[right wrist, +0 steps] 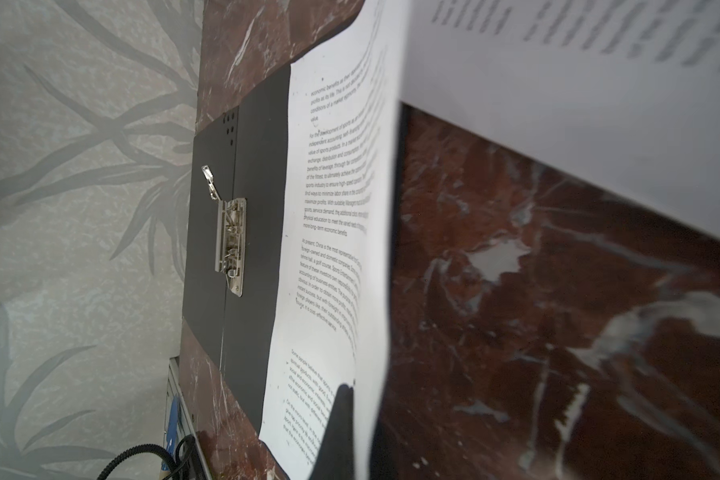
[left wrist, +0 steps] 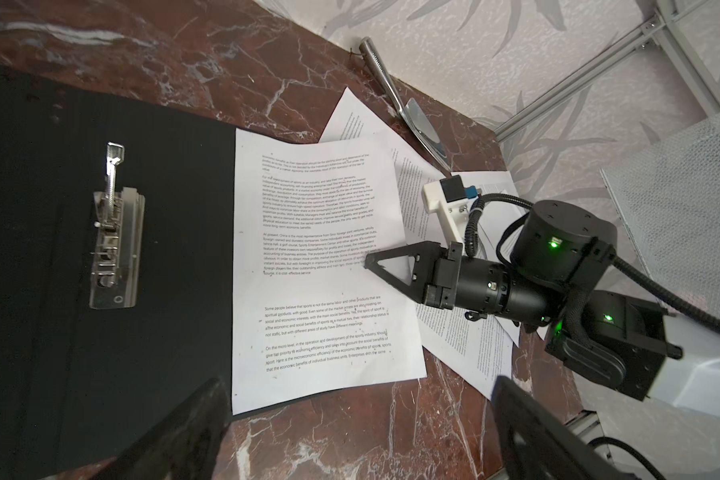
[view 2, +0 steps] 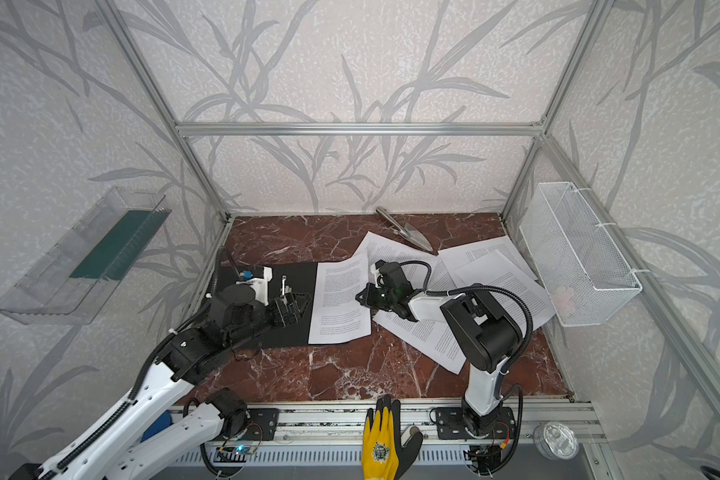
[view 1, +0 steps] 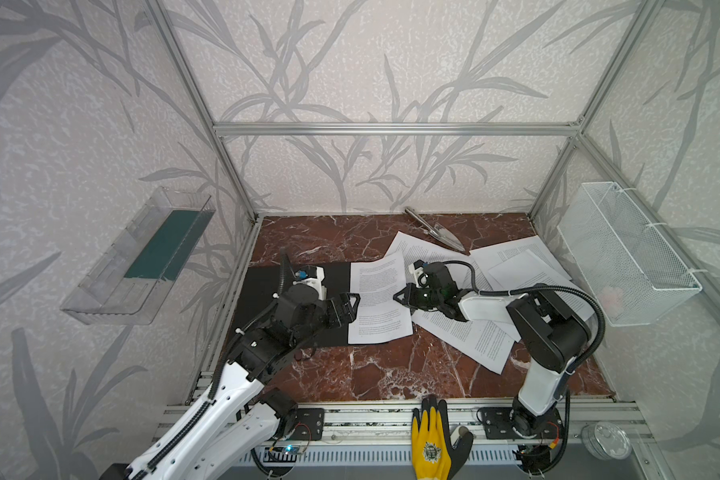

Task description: Put the files into the folder

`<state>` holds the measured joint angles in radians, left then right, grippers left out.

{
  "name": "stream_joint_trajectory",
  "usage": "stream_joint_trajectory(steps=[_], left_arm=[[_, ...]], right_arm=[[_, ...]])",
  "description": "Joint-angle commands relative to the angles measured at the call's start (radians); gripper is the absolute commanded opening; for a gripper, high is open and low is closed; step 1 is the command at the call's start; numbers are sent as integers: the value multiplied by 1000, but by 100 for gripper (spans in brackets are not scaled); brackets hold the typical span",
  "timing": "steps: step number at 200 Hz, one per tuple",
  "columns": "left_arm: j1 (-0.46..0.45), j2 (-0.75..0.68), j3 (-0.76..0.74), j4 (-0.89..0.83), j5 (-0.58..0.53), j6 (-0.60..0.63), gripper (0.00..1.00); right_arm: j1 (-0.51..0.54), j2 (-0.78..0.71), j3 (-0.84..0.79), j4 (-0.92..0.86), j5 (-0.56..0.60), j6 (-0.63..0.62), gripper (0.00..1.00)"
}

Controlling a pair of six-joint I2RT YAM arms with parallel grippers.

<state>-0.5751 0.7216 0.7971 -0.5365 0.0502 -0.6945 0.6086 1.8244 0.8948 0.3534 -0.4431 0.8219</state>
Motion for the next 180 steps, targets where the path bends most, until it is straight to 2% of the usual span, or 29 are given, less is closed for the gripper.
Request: stream_joint_trajectory(steps=[1, 32, 68, 88, 180], left_arm=[[-4, -55, 77, -198, -21, 120, 99], [-4, -112, 141, -309, -59, 223, 99], [-2, -109, 137, -364, -138, 329, 99], [-2, -101, 102, -356, -194, 334, 99], [23, -71, 80, -332, -153, 346, 99]], right_arm=[[46, -42, 73, -19, 27, 12, 0], [94, -17, 128, 15, 39, 64, 0], [124, 71, 172, 154, -34, 184, 0], [136, 101, 201, 160, -26, 202, 0], [141, 221, 236, 160, -9, 220, 0]])
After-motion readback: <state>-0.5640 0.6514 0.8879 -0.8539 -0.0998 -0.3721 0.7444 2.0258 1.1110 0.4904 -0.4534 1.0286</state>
